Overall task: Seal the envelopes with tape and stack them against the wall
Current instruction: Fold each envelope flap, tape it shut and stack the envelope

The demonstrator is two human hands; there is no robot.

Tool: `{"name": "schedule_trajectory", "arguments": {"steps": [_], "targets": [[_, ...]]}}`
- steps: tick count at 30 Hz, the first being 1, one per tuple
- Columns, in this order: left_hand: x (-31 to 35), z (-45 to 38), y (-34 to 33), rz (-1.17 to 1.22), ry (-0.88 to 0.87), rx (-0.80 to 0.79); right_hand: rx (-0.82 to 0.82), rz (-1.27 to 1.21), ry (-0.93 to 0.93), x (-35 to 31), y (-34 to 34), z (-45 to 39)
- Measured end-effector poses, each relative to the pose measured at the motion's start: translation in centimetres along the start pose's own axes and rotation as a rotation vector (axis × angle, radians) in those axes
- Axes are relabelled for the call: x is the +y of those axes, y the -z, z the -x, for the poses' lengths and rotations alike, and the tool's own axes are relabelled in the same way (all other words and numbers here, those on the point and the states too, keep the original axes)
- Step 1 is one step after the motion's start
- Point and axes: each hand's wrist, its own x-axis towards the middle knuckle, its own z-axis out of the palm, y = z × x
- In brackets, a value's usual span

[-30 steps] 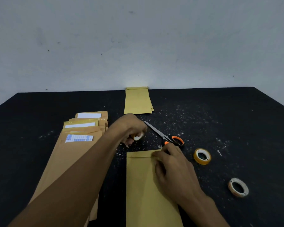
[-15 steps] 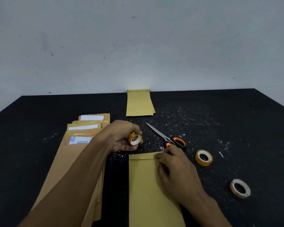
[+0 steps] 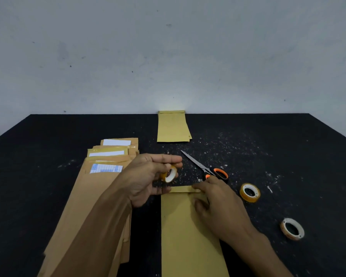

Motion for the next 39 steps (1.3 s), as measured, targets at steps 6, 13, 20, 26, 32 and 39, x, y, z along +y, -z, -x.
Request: {"name": "schedule_trajectory", "arguments": {"steps": [6, 13, 20, 26, 32, 39], "targets": [[0.3, 1.2, -0.3, 0.079, -0.081, 0.01, 0.253, -0.303, 0.089, -1.9, 0.8, -0.7], [1.1, 2.2, -0.8, 0.215, -0.151, 0.023, 0.294, -0.696, 0.097, -4.4, 0.7, -2.1], [1.2, 1.8, -1.2, 0.492, -0.221, 0.288, 0.202, -0.908, 0.095, -5.4, 0.7, -2.3], [1.0, 1.4, -1.6, 0.661, -0.345, 0.408, 0.161, -0.947, 0.056, -6.0, 1.2, -2.4], [1.9, 1.5, -0.8, 0.646, -0.496, 0.393, 0.142, -0.998, 0.005, -5.8, 1.6, -2.5], [1.7, 2.0, -0.2, 0.4, -0.692, 0.236, 0.111, -1.024, 0.067, -5.4, 1.6, -2.5]]}}
